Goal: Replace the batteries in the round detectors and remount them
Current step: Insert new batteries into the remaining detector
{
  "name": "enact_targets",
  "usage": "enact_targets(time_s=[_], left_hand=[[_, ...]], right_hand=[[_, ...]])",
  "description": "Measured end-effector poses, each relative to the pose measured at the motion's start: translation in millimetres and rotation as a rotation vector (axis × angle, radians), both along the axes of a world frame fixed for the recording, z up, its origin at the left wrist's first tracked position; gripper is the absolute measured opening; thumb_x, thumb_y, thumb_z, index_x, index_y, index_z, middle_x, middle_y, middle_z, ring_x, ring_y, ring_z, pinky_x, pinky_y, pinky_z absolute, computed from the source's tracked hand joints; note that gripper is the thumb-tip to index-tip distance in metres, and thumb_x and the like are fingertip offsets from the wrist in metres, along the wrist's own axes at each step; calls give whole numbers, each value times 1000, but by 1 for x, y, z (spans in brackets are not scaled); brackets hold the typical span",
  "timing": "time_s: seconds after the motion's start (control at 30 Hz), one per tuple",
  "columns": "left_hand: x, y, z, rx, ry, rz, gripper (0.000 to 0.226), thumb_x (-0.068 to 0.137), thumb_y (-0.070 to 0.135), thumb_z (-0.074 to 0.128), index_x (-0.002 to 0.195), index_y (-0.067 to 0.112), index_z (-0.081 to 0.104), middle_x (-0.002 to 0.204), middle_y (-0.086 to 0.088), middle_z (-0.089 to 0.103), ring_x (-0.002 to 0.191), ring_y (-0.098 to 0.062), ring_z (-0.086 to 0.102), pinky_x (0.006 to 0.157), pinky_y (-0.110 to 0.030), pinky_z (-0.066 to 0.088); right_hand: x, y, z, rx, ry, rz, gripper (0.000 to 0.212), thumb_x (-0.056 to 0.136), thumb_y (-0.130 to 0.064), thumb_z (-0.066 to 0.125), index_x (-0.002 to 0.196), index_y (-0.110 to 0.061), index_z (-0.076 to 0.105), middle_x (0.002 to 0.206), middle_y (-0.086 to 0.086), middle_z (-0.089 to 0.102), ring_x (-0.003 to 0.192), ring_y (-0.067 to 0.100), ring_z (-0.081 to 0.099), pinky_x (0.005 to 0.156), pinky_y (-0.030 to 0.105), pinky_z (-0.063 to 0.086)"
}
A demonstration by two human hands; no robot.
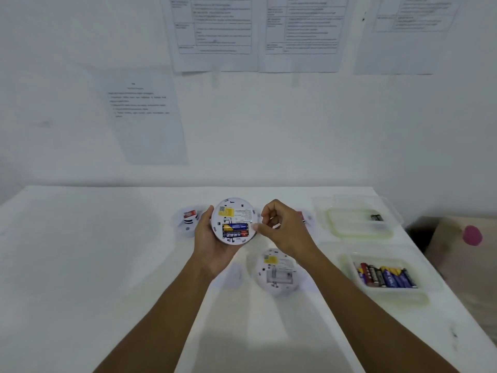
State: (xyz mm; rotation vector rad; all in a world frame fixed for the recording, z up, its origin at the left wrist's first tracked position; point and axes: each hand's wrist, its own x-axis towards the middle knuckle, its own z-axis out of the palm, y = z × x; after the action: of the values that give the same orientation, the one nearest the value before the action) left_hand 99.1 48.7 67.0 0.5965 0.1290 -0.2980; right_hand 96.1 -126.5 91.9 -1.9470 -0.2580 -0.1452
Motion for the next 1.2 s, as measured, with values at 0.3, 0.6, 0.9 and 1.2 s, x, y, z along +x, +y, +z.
enact_targets(time_s=[0.3, 0.6, 0.9, 1.2], left_hand=[[-24, 127, -34, -25, 5, 15, 57, 94, 47, 43, 138, 13, 56, 144, -18, 52, 138, -38, 42, 103, -54, 44], [-37, 156, -42, -30, 71, -6, 51, 97, 47, 42, 119, 12, 71, 136, -20, 58, 134, -40, 46, 108, -55, 39], [-37, 153, -39, -67, 93, -25, 52, 98, 46, 42, 135, 12, 57, 137, -20, 58, 134, -38, 46, 111, -54, 36], [-47, 122, -28, -51, 39, -64, 47, 100, 42, 39, 131, 14, 61, 129, -16, 64, 119, -34, 58, 105, -50, 42]], right_hand=[[-24, 86, -30, -581, 17, 206, 28, 79, -22, 77, 100, -16, 61, 100, 1, 67, 88, 15, 62, 79, 31, 54], [-36, 110, -44, -1012, 11, 183, 45, 81, -36, 69, 119, -17, 55, 105, 7, 65, 91, 25, 60, 72, 30, 43], [-36, 115, -37, -695, -162, -189, 27, 93, -14, 48, 118, -15, 59, 83, 8, 73, 71, 23, 67, 68, 32, 51], [-58, 156, -5, 157, -45, -196, 14, 86, -5, 65, 95, -15, 63, 73, -4, 73, 64, 0, 62, 59, 9, 43]])
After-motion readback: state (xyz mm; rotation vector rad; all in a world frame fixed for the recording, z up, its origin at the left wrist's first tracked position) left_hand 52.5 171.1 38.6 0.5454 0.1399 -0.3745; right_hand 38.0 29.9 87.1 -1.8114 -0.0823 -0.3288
